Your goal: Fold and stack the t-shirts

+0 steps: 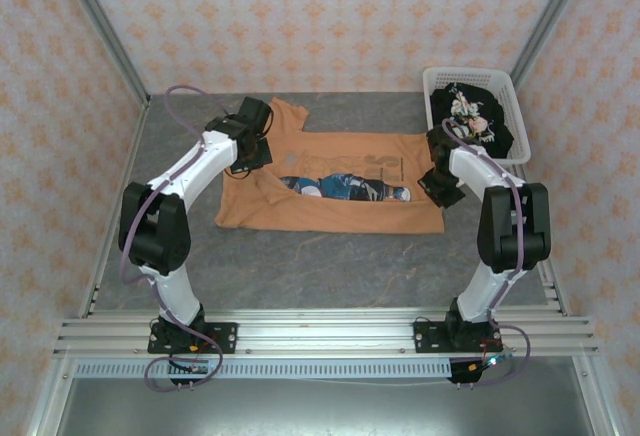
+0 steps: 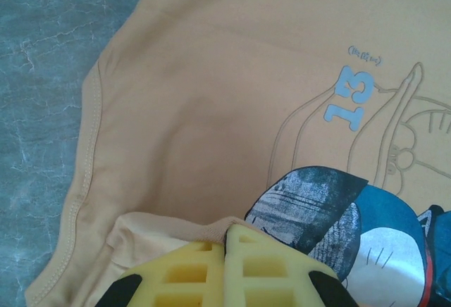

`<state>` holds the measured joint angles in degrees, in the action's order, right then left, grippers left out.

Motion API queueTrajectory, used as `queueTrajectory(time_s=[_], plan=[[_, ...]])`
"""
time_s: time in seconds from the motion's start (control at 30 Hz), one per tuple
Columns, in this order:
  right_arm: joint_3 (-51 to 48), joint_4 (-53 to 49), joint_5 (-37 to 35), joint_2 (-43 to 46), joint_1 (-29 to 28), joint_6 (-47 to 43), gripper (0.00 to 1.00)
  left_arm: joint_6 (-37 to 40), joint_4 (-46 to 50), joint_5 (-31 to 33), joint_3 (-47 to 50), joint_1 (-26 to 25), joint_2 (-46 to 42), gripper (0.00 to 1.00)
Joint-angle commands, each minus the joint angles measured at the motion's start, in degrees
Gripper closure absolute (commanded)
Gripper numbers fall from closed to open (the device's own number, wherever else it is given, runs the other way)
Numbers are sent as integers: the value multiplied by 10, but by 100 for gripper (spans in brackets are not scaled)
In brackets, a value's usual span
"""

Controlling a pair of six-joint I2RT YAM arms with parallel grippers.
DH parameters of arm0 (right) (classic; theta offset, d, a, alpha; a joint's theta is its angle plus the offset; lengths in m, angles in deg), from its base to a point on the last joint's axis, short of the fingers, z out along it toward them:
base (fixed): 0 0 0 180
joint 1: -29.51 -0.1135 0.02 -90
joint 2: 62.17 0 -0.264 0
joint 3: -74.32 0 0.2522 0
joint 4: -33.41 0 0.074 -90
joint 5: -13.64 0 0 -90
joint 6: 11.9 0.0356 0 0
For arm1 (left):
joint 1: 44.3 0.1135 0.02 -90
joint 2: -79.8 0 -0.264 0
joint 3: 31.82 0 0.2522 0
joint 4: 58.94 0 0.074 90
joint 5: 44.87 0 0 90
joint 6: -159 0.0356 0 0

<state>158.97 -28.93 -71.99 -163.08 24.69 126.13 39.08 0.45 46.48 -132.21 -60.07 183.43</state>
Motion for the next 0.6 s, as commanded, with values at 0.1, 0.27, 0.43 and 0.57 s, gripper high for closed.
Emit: queueTrajectory(time_s=[0.1, 0.27, 0.43, 0.57], plan=[[22, -1, -26, -19, 4, 2, 100, 8, 14, 23, -23, 13, 12, 100], [29, 3, -20, -26, 4, -11, 85, 17, 33, 4, -49, 17, 32, 72], [29, -17, -36, 11, 4, -35, 47, 2, 77, 16, -37, 31, -5, 30], [-4, -31, -35, 70, 4, -49, 41, -38, 103, -23, 63, 68, -74, 29]])
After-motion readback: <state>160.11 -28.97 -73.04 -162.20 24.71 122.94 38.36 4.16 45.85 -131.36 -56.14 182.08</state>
